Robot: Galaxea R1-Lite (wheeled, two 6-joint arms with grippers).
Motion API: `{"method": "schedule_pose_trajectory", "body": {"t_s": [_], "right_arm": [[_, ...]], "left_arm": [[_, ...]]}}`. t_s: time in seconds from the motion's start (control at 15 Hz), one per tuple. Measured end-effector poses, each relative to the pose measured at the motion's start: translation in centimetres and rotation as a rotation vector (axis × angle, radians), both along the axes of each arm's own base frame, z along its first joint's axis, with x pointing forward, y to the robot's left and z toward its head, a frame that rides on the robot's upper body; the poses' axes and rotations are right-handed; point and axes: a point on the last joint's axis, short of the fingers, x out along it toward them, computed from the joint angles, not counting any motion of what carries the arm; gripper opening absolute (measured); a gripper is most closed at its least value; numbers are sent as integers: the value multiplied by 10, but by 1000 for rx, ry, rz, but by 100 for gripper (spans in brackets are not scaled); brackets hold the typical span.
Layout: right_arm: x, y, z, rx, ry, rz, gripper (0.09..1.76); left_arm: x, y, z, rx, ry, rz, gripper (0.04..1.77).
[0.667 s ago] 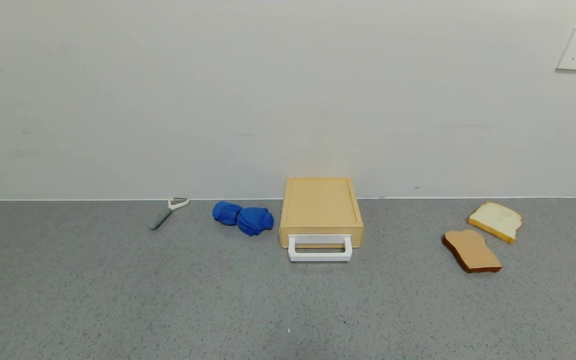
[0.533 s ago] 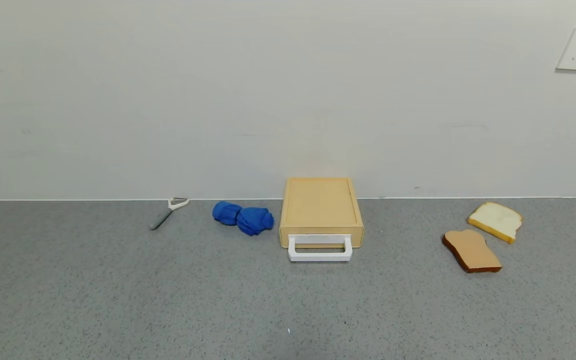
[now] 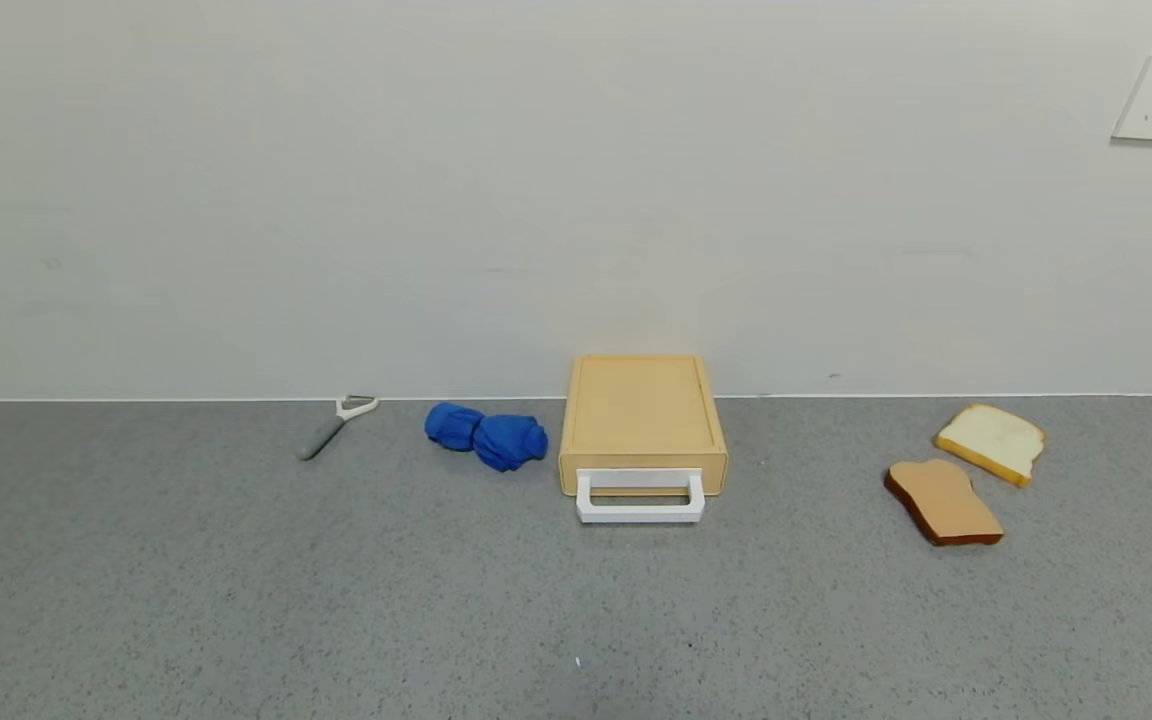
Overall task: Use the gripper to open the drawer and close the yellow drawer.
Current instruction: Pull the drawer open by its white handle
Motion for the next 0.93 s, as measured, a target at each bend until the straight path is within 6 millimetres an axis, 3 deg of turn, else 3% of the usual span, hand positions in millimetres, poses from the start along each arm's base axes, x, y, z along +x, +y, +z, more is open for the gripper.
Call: {"method": "schedule_pose_trajectory", "body": {"t_s": [0.2, 0.47, 0.73, 0.93], "right_arm": [[0, 0, 0, 0, 0, 0, 170], [0, 0, 0, 0, 0, 0, 170], [0, 0, 0, 0, 0, 0, 170], [0, 0, 0, 0, 0, 0, 171]], "left_arm": [[-4, 0, 12, -3, -35, -9, 172], [-7, 0, 46, -7, -82, -13, 172], [6, 0, 101, -8, -70, -29, 172], [34, -1, 145, -6, -16, -43, 172]]}}
